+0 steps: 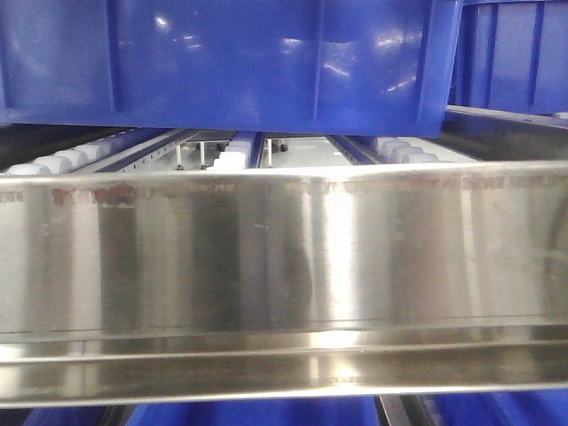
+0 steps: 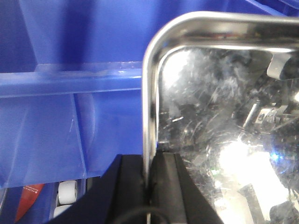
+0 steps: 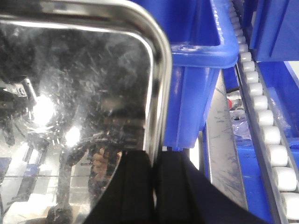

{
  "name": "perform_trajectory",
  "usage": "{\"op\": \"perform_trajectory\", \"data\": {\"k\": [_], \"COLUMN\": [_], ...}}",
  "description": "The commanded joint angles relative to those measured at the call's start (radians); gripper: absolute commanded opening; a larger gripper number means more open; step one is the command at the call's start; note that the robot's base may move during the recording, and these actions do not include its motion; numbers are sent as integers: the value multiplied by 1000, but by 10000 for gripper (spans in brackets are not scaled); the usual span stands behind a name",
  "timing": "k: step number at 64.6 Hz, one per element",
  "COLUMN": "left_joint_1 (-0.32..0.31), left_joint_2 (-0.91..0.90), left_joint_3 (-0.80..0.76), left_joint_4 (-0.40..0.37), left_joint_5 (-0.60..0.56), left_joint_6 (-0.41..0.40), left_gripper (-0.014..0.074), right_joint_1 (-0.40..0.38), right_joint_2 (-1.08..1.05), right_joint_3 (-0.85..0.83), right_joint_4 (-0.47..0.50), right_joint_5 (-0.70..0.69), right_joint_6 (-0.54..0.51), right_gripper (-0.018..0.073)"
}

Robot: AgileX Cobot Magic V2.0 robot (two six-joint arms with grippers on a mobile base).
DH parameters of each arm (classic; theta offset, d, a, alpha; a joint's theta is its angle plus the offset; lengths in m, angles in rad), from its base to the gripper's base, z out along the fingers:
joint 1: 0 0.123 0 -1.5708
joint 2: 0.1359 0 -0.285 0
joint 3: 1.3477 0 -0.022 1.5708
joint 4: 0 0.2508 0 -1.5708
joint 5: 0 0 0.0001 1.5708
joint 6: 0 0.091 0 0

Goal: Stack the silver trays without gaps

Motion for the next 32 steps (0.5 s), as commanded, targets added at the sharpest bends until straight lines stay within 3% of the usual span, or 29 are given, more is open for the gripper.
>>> {"op": "perform_trajectory", "data": {"k": [1,32], "left_joint_1": [-15,-15], "left_joint_2": [-3,-3], "left_joint_3": [-10,-10], "left_joint_4": [-6,-6], "left_joint_5": [-111,-111], "left_joint_6": [-2,-2], "left_gripper": [-16,-16], "right_joint_1": [11,11], "right_joint_2": [-7,-7], "right_joint_3": [-7,-7], "right_joint_4": [7,7], "right_joint_5": [-158,-160], "right_joint_6": [-9,-9], "right_gripper": [-77,-77]}}
